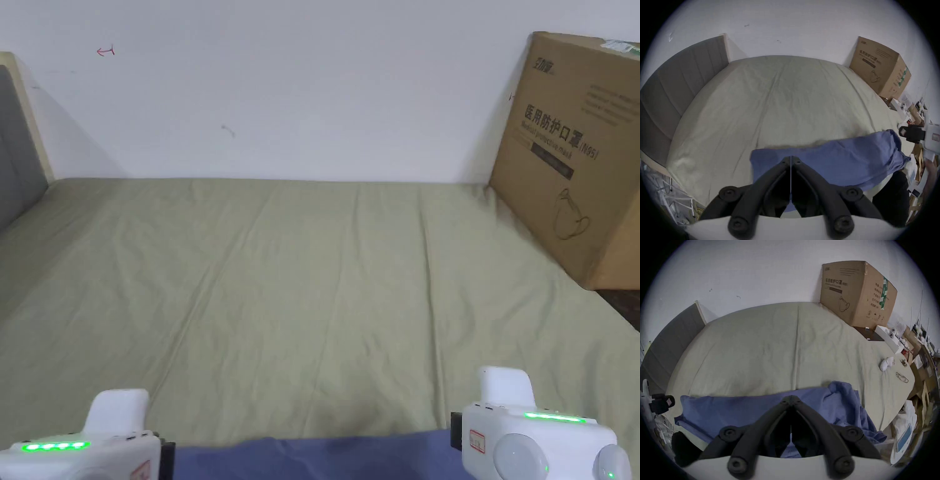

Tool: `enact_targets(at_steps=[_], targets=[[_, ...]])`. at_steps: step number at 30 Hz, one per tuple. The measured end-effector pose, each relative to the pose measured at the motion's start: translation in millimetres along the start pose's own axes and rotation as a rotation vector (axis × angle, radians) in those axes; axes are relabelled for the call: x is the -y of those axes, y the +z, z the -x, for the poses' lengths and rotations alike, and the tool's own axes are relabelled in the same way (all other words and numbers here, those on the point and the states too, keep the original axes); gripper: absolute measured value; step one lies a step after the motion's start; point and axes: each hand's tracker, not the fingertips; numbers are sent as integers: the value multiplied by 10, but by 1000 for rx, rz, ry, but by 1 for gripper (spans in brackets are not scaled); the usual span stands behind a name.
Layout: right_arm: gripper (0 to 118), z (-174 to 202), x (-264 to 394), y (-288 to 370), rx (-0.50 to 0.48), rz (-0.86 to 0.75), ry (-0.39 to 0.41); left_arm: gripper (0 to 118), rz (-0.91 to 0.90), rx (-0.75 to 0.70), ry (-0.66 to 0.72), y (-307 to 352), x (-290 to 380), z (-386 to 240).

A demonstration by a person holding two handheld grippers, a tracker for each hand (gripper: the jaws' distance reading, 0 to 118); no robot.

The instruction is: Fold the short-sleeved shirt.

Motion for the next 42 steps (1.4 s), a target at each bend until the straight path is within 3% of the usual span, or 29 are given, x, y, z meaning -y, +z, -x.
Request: enact_targets(at_steps=[3, 6, 8, 10, 12, 13, 16, 21, 25, 31, 32, 33, 34, 35, 36, 37, 38, 42], targets=[[0, 7, -10, -42, 7, 14, 1, 0, 31, 45, 97, -58, -28, 376], [0, 26, -5, -76, -13, 35, -6, 1, 101, 384, 273, -239, 2, 953], [0, 69, -11, -91, -33, 47, 1, 11, 164, 577, 405, -416, 89, 1272], [0, 98, 5, -111, -40, 58, 16, 55, 189, 634, 479, -566, 180, 1486], [0, 132, -1, -118, -50, 69, 23, 114, 181, 604, 484, -683, 257, 1608], [0, 135, 3, -129, -53, 74, 24, 118, 181, 605, 491, -733, 284, 1639], [0, 157, 6, -174, -48, 88, 24, 118, 188, 736, 660, -776, 401, 1554], [0, 168, 17, -220, -62, 111, 17, 118, 252, 938, 779, -1044, 548, 1375], [0, 174, 20, -223, -82, 123, 15, 118, 308, 982, 725, -1157, 405, 1140], [0, 127, 34, -259, -115, 143, -18, 115, 301, 882, 613, -1215, 390, 1137], [0, 119, 38, -269, -118, 147, -22, 108, 293, 822, 602, -1178, 391, 1149], [0, 114, 45, -271, -120, 149, -24, 76, 289, 768, 589, -1153, 391, 1158], [0, 106, 53, -271, -124, 151, -25, 26, 304, 637, 581, -1159, 400, 1131], [0, 106, 53, -276, -127, 152, -26, 7, 357, 544, 601, -1214, 460, 1120], [0, 106, 52, -278, -129, 154, -26, 7, 320, 658, 709, -1190, 506, 1135], [0, 101, 53, -276, -132, 155, -27, 7, 288, 670, 703, -1121, 462, 1074], [0, 93, 53, -270, -135, 156, -27, 7, 271, 598, 567, -1086, 395, 1036], [0, 60, 18, -237, -145, 151, -27, 7, 220, 478, 381, -766, 177, 892]])
